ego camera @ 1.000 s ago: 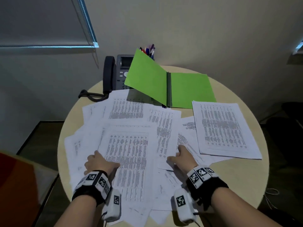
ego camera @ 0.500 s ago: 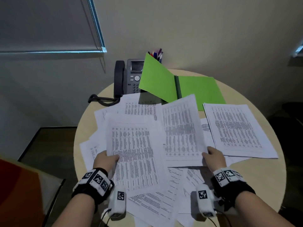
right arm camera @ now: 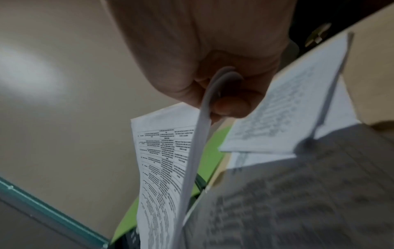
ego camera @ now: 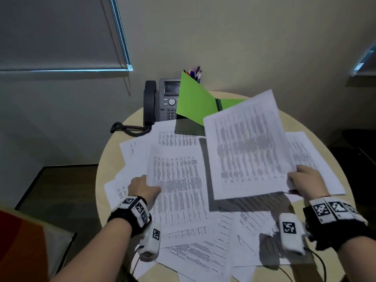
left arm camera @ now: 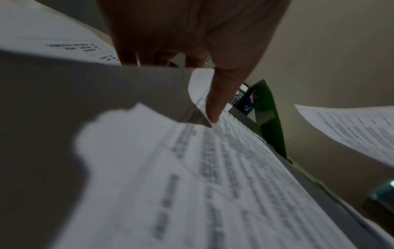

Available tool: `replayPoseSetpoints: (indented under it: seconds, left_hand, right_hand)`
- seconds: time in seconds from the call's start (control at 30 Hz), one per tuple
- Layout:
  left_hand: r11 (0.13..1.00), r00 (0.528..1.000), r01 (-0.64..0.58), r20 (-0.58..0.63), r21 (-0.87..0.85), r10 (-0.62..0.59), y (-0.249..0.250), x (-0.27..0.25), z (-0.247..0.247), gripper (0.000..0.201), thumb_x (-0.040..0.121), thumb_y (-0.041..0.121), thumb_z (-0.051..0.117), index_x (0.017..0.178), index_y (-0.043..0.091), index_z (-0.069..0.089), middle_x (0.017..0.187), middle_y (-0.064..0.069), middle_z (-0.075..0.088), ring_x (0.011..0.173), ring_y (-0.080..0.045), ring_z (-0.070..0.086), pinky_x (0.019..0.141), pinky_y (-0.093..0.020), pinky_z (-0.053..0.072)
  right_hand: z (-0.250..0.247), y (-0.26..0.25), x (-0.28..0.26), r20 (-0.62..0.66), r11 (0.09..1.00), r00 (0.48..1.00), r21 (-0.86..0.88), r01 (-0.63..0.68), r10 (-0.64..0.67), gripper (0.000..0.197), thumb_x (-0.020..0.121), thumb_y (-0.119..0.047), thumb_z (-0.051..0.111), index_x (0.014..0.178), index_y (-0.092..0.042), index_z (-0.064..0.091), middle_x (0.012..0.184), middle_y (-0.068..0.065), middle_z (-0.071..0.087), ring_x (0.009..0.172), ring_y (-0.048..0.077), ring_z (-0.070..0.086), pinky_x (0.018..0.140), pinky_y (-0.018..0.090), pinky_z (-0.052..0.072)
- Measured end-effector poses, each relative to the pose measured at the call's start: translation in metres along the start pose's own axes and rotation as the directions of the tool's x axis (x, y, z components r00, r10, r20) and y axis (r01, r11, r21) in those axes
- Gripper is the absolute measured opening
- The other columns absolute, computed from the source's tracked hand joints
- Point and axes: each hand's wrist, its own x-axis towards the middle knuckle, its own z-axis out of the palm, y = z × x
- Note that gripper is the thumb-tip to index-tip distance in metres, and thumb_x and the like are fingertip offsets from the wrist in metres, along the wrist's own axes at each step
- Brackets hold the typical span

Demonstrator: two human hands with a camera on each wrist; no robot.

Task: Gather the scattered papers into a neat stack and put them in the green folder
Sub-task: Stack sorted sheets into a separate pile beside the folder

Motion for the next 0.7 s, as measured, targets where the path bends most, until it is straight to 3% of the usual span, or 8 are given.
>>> replayPoseSetpoints:
  seconds: [0.07,0.1,0.17,0.3,0.4,0.47,0.6,0.7]
  left_hand:
    - [0.961,1.000,-0.014,0.013,0.275,0.011,0.002,-0.001,0.003,0.068,0.076,0.032,0.067,0.137,0.016,0.042,0.149,-0.013,0.030,0.133,-0.032,0.037,0.100,-0.040,0.043]
    - [0.953,0.999,-0.029,0.023,0.301,0.024,0.002,-0.004,0.004,0.074,0.077,0.035,0.067,0.142,0.019,0.035,0.155,-0.010,0.019,0.142,-0.030,0.023,0.109,-0.041,0.035]
    - [0.952,0.997,-0.061,0.054,0.300,0.047,0.001,-0.004,0.007,0.076,0.079,0.039,0.066,0.144,0.020,0.032,0.157,-0.007,0.014,0.145,-0.027,0.014,0.115,-0.041,0.027]
    - [0.988,0.997,-0.078,0.018,0.132,0.076,-0.001,-0.005,0.009,0.056,0.091,0.043,0.048,0.139,0.015,0.041,0.149,-0.005,0.037,0.138,-0.024,0.033,0.113,-0.040,0.029]
    - [0.987,1.000,-0.008,-0.008,-0.163,0.006,0.001,-0.004,0.006,0.064,0.090,0.034,0.055,0.145,0.012,0.030,0.152,-0.009,0.030,0.139,-0.026,0.033,0.113,-0.040,0.029]
    - [0.947,0.998,0.046,-0.026,-0.318,-0.057,0.003,-0.004,0.007,0.073,0.084,0.024,0.064,0.145,0.010,0.027,0.148,-0.012,0.035,0.132,-0.030,0.041,0.109,-0.043,0.037]
    - [0.801,0.981,0.194,0.124,-0.567,-0.149,0.007,-0.007,0.013,0.082,0.075,0.006,0.071,0.144,0.007,0.028,0.142,-0.013,0.043,0.116,-0.023,0.051,0.103,-0.040,0.043]
    - [0.826,0.978,0.178,0.186,-0.536,-0.090,0.010,-0.015,0.016,0.040,0.080,-0.005,0.065,0.117,0.008,0.055,0.117,-0.005,0.063,0.099,-0.019,0.056,0.088,-0.029,0.044]
  right_hand:
    - [0.017,0.009,-0.008,0.110,0.994,0.994,-0.107,-0.005,0.017,0.010,0.074,0.005,0.050,0.068,0.002,0.057,0.071,0.021,0.058,0.067,0.032,0.055,0.067,0.043,0.052]
    - [0.028,0.017,-0.012,0.148,0.987,0.989,-0.159,0.005,0.019,0.011,0.076,0.006,0.051,0.070,0.003,0.059,0.075,0.023,0.061,0.070,0.033,0.057,0.068,0.041,0.051]
    - [0.050,0.032,-0.020,0.204,0.970,0.978,-0.242,0.011,0.040,0.012,0.077,0.003,0.055,0.068,-0.002,0.060,0.080,0.025,0.065,0.079,0.035,0.061,0.069,0.037,0.047]
    - [0.081,0.042,-0.033,0.275,0.959,0.959,-0.283,0.016,0.065,0.010,0.077,-0.009,0.064,0.074,-0.011,0.054,0.083,0.011,0.062,0.079,0.024,0.054,0.067,0.028,0.036]
    - [0.095,0.028,-0.042,0.288,0.970,0.956,-0.243,0.016,0.056,0.016,0.075,-0.019,0.065,0.089,-0.011,0.061,0.086,0.005,0.067,0.074,0.022,0.059,0.059,0.024,0.040]
    - [0.103,0.017,-0.046,0.312,0.980,0.948,-0.199,0.002,0.061,0.016,0.073,-0.018,0.063,0.088,-0.012,0.063,0.079,0.006,0.071,0.065,0.021,0.063,0.051,0.021,0.044]
    - [0.118,0.003,-0.050,0.369,0.976,0.929,-0.213,0.050,0.033,0.014,0.076,-0.010,0.061,0.089,-0.012,0.056,0.074,0.000,0.062,0.060,0.012,0.055,0.045,0.018,0.035]
    - [0.125,0.000,-0.051,0.443,0.966,0.896,-0.234,0.108,0.007,0.027,0.079,-0.008,0.064,0.101,-0.015,0.051,0.090,-0.001,0.062,0.072,0.013,0.055,0.050,0.017,0.035]
